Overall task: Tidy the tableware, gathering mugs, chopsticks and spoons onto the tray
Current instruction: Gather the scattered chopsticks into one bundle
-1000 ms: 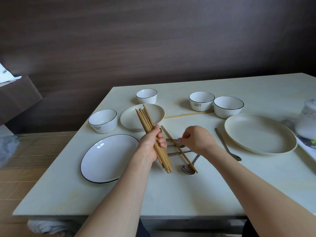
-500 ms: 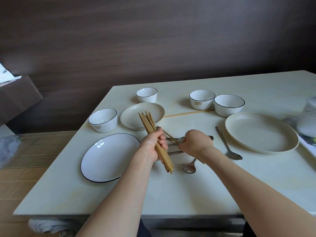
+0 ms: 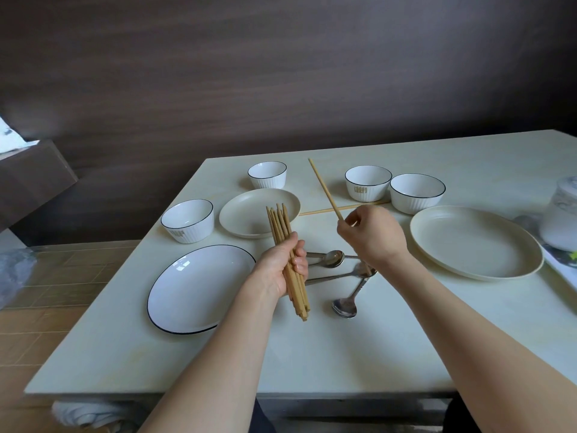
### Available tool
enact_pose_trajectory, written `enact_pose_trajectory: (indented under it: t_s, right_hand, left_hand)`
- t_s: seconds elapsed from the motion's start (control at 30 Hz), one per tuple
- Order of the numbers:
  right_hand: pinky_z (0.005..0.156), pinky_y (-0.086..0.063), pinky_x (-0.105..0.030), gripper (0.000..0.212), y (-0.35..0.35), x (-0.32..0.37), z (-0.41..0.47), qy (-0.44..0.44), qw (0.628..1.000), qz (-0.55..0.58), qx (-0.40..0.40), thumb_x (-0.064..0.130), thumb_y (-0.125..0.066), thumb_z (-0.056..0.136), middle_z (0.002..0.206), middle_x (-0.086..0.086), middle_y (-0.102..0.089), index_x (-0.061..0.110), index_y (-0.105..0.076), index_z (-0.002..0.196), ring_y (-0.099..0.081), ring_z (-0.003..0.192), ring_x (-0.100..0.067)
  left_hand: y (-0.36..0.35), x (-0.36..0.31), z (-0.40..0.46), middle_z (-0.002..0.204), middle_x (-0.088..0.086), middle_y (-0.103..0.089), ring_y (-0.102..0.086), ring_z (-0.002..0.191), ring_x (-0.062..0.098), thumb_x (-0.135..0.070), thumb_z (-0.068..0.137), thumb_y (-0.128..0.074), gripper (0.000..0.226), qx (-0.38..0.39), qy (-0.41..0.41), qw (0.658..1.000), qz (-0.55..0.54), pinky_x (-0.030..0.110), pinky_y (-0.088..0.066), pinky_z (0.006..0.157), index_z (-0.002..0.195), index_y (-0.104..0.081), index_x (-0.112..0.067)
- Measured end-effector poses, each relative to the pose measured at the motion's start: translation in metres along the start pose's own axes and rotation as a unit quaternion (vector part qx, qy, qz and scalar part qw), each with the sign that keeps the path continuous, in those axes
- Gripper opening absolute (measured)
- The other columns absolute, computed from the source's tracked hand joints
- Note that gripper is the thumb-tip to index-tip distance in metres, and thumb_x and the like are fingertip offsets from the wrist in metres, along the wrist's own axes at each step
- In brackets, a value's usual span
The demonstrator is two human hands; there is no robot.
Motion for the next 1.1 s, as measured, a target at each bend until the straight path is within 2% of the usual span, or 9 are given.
enact_pose_trajectory:
  t_s: [0.13,0.2,0.3,0.37,0.57,0.63,0.7,0.9,1.1]
  right_hand:
    - [0.053,-0.044,-0.029,0.014,0.025,0.017,-0.006,0.073,0.993,0.041,-0.087,0.031,-0.055,0.090,0.057,0.003,-0.060,0.018,-0.061,0.089,-0.060,0.057,-0.021]
    - [0.056,-0.051,-0.030,0.012,0.025,0.019,-0.008,0.092,0.985,0.119,-0.088,0.027,-0.055,0.093,0.064,0.002,-0.067,0.015,-0.060,0.094,-0.065,0.056,-0.015]
    - [0.057,-0.056,-0.029,0.005,0.016,0.017,-0.006,0.078,0.960,0.262,-0.053,0.017,-0.057,0.093,0.076,-0.004,-0.071,0.013,-0.058,0.095,-0.071,0.067,-0.012]
    - [0.055,-0.055,-0.023,0.005,0.008,0.017,-0.003,0.058,0.935,0.349,-0.009,0.010,-0.058,0.093,0.082,-0.009,-0.071,0.011,-0.056,0.096,-0.071,0.071,-0.012]
    - [0.058,-0.050,-0.021,0.006,-0.004,0.016,-0.002,-0.026,0.828,0.556,0.070,0.006,-0.050,0.095,0.081,-0.009,-0.067,0.010,-0.055,0.096,-0.067,0.065,-0.016]
    - [0.057,-0.049,-0.020,0.005,-0.008,0.014,-0.001,-0.030,0.833,0.547,0.078,0.006,-0.056,0.093,0.077,-0.006,-0.064,0.010,-0.056,0.096,-0.065,0.062,-0.015]
    - [0.056,-0.050,-0.020,0.011,-0.016,0.010,-0.002,-0.034,0.857,0.507,0.089,0.003,-0.061,0.090,0.073,-0.004,-0.061,0.012,-0.056,0.094,-0.064,0.057,-0.011]
    - [0.051,-0.050,-0.016,0.015,-0.032,0.003,-0.001,-0.041,0.882,0.456,0.110,0.002,-0.063,0.089,0.073,-0.003,-0.063,0.013,-0.057,0.097,-0.066,0.055,-0.005]
    - [0.048,-0.044,-0.011,0.018,-0.043,0.003,-0.003,-0.028,0.921,0.366,0.126,0.008,-0.065,0.088,0.082,-0.003,-0.061,0.014,-0.058,0.103,-0.058,0.064,-0.009]
  left_hand:
    - [-0.007,-0.001,-0.006,0.048,0.000,-0.049,-0.046,0.032,0.008,-0.021,0.096,-0.052,0.026,0.023,0.003,1.000,0.007,0.011,-0.036,0.033,0.072,-0.050,-0.010]
    - [-0.010,-0.001,-0.009,0.049,0.001,-0.053,-0.055,0.036,0.011,-0.020,0.096,-0.053,0.027,0.027,0.003,1.000,0.010,0.014,-0.042,0.034,0.071,-0.051,-0.010]
    - [-0.014,-0.001,-0.012,0.050,0.003,-0.058,-0.062,0.041,0.014,-0.020,0.096,-0.054,0.026,0.040,0.002,0.999,0.008,0.017,-0.047,0.036,0.072,-0.052,-0.009]
    - [-0.017,-0.001,-0.016,0.053,0.006,-0.063,-0.066,0.045,0.016,-0.020,0.095,-0.054,0.025,0.050,0.004,0.999,0.002,0.020,-0.051,0.038,0.074,-0.053,-0.008]
    - [-0.034,0.003,-0.024,0.064,0.013,-0.070,-0.071,0.054,0.022,-0.021,0.098,-0.048,0.028,0.104,0.015,0.994,-0.001,0.029,-0.059,0.048,0.076,-0.052,-0.004]
    - [-0.036,0.005,-0.025,0.068,0.014,-0.072,-0.072,0.058,0.023,-0.022,0.098,-0.047,0.027,0.114,0.017,0.993,0.007,0.030,-0.059,0.052,0.077,-0.051,-0.007]
    - [-0.036,0.006,-0.025,0.070,0.014,-0.072,-0.073,0.060,0.024,-0.023,0.098,-0.048,0.027,0.119,0.021,0.993,0.019,0.030,-0.059,0.053,0.075,-0.049,-0.010]
    - [-0.034,0.009,-0.023,0.072,0.017,-0.073,-0.073,0.062,0.026,-0.024,0.098,-0.049,0.024,0.118,0.029,0.992,0.040,0.033,-0.059,0.052,0.079,-0.048,-0.010]
    - [-0.031,0.010,-0.018,0.074,0.017,-0.073,-0.074,0.065,0.024,-0.023,0.097,-0.050,0.019,0.114,0.022,0.992,0.057,0.033,-0.059,0.054,0.098,-0.053,-0.004]
Point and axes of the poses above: each hand's wrist, its own z-axis towards the middle knuckle, its own y-axis out of the back of the hand, x = y × z, the point moved 10 cm from there along z, towards the middle knuckle
